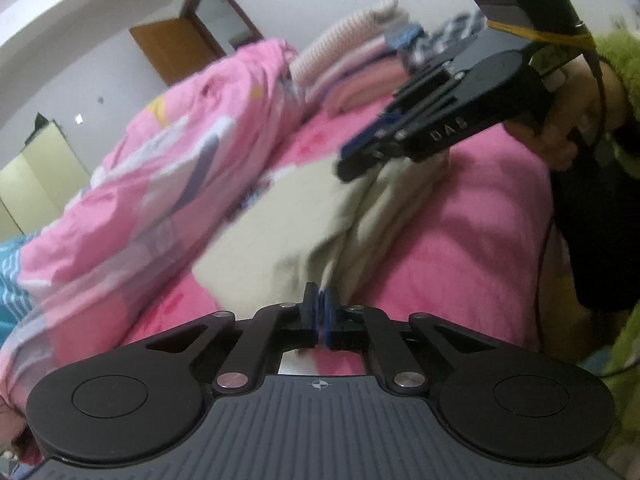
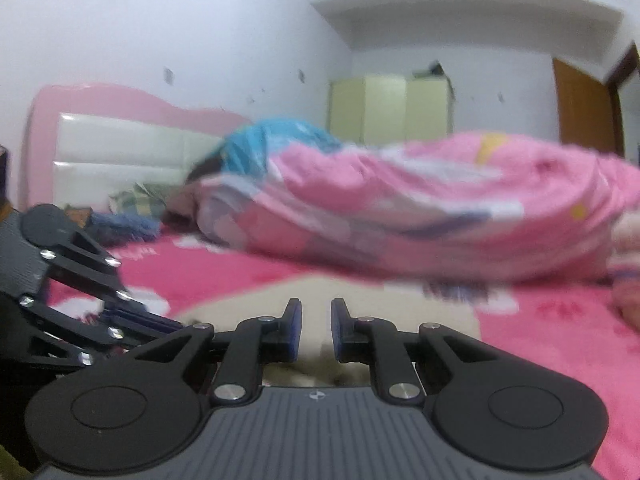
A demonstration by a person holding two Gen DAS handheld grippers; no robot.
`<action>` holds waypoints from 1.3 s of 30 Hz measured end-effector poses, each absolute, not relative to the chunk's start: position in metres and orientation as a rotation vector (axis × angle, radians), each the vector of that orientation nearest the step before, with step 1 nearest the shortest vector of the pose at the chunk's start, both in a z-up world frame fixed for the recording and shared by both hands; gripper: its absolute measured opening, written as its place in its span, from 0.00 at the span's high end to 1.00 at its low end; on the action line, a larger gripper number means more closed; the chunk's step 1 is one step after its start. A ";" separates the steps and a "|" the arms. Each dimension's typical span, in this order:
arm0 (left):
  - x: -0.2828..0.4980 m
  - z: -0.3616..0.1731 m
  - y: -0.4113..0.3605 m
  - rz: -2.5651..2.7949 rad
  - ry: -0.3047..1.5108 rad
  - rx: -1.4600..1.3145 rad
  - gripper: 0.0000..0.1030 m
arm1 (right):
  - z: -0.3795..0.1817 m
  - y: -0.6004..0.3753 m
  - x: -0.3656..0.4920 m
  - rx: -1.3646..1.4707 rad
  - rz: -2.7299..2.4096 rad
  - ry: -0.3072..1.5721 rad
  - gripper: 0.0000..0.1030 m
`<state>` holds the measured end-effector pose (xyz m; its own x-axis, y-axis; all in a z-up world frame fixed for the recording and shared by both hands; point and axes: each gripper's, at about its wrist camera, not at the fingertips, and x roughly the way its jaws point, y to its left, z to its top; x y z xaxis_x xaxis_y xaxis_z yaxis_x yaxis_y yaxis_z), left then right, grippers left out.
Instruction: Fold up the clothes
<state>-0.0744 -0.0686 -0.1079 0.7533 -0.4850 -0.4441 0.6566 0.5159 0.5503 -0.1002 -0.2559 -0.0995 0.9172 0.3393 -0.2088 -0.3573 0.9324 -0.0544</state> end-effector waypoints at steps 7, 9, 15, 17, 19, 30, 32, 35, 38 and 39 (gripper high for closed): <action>-0.080 -0.097 -0.048 -0.694 0.320 0.698 0.96 | -0.104 -0.260 -0.098 -0.059 0.341 0.231 0.85; -0.082 -0.086 -0.037 -0.689 0.351 0.633 0.94 | -0.093 -0.262 -0.103 -0.055 0.338 0.201 0.85; -0.064 -0.054 -0.020 -0.639 0.321 0.367 0.87 | -0.088 -0.265 -0.106 -0.048 0.317 0.173 0.84; -0.052 -0.051 -0.031 -0.625 0.293 0.321 0.82 | -0.092 -0.263 -0.103 -0.049 0.305 0.191 0.84; -0.042 -0.053 -0.047 -0.625 0.283 0.303 0.81 | -0.095 -0.262 -0.101 -0.051 0.292 0.208 0.83; -0.029 -0.089 -0.072 -0.646 0.346 0.349 0.81 | -0.124 -0.272 -0.100 -0.061 0.168 0.249 0.83; -0.029 -0.088 -0.070 -0.643 0.356 0.337 0.80 | -0.131 -0.272 -0.102 -0.069 0.168 0.231 0.83; -0.028 -0.087 -0.068 -0.637 0.368 0.328 0.78 | -0.110 -0.276 -0.104 -0.026 0.157 0.238 0.83; -0.025 -0.088 -0.068 -0.636 0.375 0.311 0.76 | -0.101 -0.286 -0.111 0.008 0.112 0.195 0.82; -0.024 -0.088 -0.068 -0.637 0.378 0.305 0.75 | -0.105 -0.290 -0.108 0.021 0.108 0.218 0.82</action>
